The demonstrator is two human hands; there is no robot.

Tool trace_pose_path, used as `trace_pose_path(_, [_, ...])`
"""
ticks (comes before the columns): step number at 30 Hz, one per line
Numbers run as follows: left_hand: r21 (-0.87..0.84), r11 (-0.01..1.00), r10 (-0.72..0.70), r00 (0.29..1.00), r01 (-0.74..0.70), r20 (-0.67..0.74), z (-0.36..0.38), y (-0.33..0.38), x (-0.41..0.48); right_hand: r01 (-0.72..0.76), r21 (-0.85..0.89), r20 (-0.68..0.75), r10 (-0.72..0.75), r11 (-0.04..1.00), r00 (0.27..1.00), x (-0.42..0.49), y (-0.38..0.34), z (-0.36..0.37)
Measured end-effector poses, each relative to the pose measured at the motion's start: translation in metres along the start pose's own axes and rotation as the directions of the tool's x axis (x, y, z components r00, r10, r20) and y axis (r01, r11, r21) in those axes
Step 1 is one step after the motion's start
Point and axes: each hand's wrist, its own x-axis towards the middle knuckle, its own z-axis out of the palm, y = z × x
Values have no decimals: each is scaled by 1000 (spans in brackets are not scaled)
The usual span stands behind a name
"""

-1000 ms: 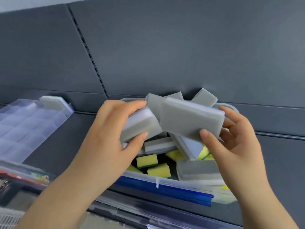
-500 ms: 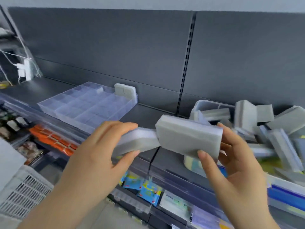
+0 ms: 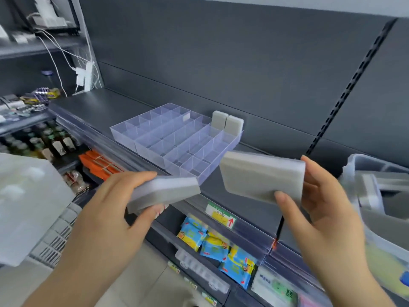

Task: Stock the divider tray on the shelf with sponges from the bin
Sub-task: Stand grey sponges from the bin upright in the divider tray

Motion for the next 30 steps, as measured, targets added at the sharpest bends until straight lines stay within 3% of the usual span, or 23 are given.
trace_pose_path(10, [78,993,89,996,-89,8,48,-59,145,-120,-150,-149,98,981,984,126,67,73])
trace_pose_path(15, [6,990,139,990,-139,0,64,-81,215,-144,-222,-162,109,964,981,193,82,95])
trace_pose_path(21, [-84,987,143,984,-135,109,90,-101,257,-172,-354,-117,139,919,983,230,104,127])
trace_pose_path(26, [-124,963,255,959,-240,126,110,-127,297,-222,-431,-104,196,874,975,239,110,155])
trace_pose_path(30, [-235,914,375,909,-330,181,120,-154,329,-278,-499,-189,209,821,959,239,103,180])
